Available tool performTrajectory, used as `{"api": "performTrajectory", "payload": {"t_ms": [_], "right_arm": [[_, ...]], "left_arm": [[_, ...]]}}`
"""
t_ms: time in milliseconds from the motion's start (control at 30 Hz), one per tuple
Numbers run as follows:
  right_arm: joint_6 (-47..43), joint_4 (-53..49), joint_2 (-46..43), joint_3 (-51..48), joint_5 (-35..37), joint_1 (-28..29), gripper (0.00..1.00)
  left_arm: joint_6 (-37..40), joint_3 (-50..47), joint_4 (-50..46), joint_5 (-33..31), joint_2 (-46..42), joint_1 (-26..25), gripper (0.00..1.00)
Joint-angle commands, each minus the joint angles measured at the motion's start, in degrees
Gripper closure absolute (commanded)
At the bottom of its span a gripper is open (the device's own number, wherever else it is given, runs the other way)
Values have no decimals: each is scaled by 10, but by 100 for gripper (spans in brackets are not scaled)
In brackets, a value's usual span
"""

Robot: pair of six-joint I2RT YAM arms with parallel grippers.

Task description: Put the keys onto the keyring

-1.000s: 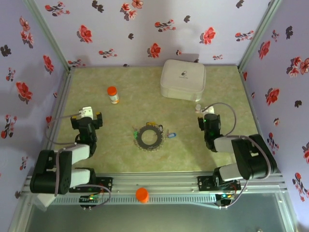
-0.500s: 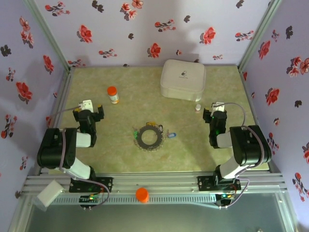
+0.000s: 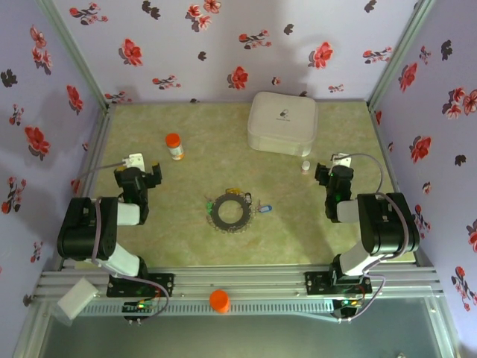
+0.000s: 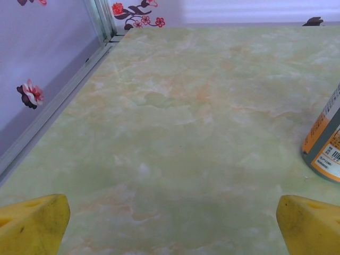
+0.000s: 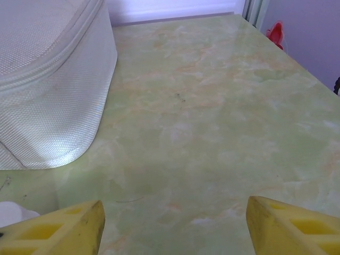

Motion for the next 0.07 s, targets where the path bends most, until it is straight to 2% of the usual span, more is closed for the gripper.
{"api": "performTrajectory", "payload": {"t_ms": [0,33], "right_arm": [[11,-1,-2,10,-3,-4,24],[11,-1,-2,10,-3,-4,11]], "left_arm": [[-9,9,4,8,-1,5,0],[-8,8,5,10,-2,5,0]]}}
